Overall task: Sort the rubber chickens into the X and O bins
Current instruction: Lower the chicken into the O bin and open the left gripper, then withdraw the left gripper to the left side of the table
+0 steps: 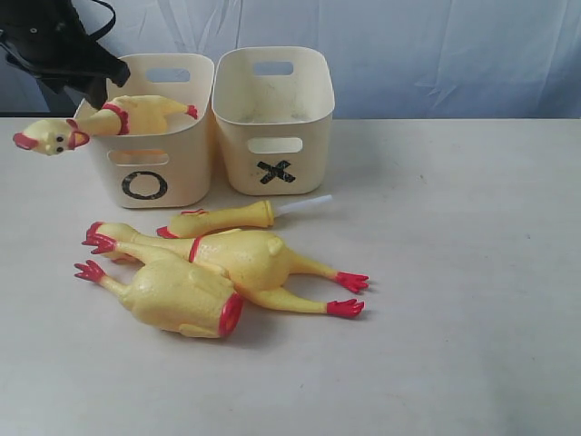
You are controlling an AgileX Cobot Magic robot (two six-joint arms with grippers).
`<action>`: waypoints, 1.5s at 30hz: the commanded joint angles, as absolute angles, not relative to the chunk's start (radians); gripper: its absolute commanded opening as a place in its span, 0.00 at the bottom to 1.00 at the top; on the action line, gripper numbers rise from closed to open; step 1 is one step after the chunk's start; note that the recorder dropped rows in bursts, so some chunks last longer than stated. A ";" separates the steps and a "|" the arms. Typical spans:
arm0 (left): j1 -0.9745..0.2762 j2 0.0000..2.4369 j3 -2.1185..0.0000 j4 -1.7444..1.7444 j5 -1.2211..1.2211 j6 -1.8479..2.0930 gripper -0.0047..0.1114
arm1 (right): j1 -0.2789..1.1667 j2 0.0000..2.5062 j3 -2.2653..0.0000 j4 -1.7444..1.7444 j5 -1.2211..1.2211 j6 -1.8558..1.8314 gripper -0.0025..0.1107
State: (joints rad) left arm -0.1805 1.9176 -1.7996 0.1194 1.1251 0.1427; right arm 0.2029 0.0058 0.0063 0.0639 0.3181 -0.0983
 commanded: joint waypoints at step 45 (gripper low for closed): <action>-0.482 1.366 -1.446 0.072 1.221 0.244 0.40 | 0.205 0.000 0.000 0.061 0.304 -0.101 0.02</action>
